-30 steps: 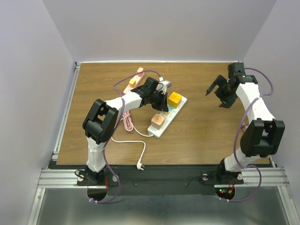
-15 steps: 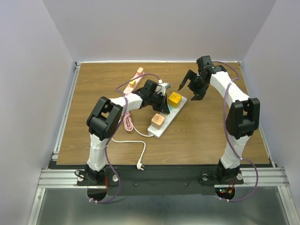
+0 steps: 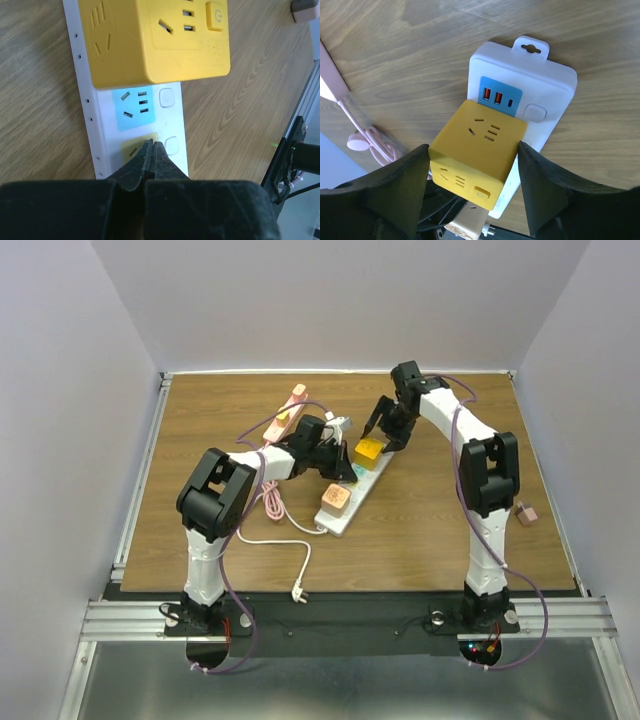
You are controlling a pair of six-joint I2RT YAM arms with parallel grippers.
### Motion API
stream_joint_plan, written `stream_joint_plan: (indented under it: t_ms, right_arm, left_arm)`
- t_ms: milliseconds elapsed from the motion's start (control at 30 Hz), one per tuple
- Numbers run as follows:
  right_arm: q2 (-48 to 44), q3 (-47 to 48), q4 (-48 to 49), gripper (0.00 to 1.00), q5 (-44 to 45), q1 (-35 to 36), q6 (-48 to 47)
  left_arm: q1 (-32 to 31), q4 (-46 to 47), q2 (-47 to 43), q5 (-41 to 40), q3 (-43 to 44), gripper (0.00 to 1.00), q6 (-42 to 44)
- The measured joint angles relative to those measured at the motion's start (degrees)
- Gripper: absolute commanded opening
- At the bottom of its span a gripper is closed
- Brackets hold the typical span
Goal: Pull the plug off the socket
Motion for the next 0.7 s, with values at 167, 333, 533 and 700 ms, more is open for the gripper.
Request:
stream_joint_plan:
  t_ms: [167, 333, 533, 700]
  right_arm:
    - [5.1, 7.8, -2.2, 0.60, -1.9, 1.6, -1.0]
    - [13.3, 20.8, -4.7, 0.58, -6.1, 2.6, -1.7]
    - [17.4, 26.2, -2.7, 0.69, -9.9, 2.8, 0.2]
    - [17.1, 23.6, -1.3, 0.89, -9.8, 2.8, -0.3]
  left_arm:
    - [0.5, 2.2, -1.7, -1.0, -2.9, 0.00, -2.7]
    - [1.2, 4.9, -3.3, -2.5, -5.7, 0.00, -6.1]
    - [1.6, 7.9, -3.5, -2.9, -7.6, 0.00, -9.4]
    - [2.2, 11.3, -3.5, -2.5, -9.3, 0.00, -10.8]
